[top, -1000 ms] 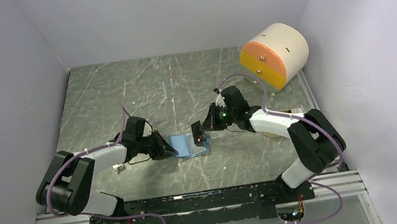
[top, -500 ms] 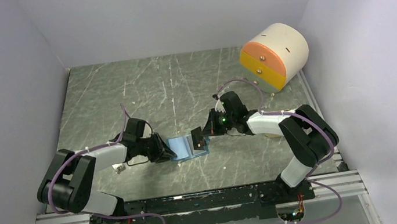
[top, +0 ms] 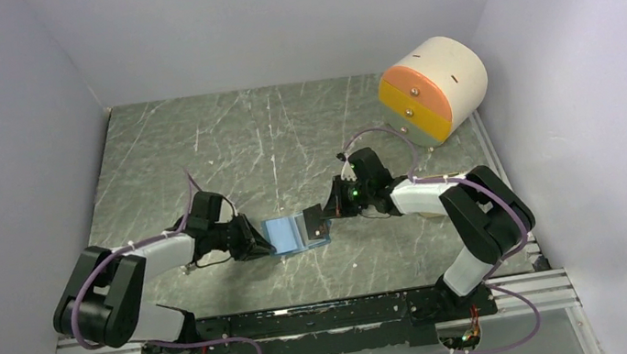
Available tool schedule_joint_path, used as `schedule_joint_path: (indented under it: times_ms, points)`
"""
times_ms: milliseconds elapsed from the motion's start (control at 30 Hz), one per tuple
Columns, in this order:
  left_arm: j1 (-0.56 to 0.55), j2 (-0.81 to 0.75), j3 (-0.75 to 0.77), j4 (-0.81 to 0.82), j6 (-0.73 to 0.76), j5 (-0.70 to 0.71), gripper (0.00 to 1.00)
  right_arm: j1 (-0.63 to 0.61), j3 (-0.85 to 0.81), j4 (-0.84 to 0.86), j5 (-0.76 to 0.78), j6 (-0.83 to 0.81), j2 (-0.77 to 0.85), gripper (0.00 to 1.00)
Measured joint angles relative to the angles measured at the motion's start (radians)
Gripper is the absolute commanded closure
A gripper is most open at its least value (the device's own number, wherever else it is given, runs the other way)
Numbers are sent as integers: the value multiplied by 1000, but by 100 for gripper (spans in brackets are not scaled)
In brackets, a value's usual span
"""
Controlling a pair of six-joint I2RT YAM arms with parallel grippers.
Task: Put the credit cards into the card holder
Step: Insert the credit card into the card holder.
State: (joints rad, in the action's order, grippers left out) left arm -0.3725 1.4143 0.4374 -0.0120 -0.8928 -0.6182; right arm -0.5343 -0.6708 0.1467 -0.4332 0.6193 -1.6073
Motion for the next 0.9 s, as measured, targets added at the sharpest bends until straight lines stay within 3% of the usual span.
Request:
schedule_joint_path:
  times_ms: [67, 900]
  points:
    - [3, -10, -2, 0, 5, -1, 91, 0, 0, -1, 3, -2, 0, 100]
    - [2, 108, -14, 105, 23, -83, 91, -48, 8, 101, -72, 51, -39, 100]
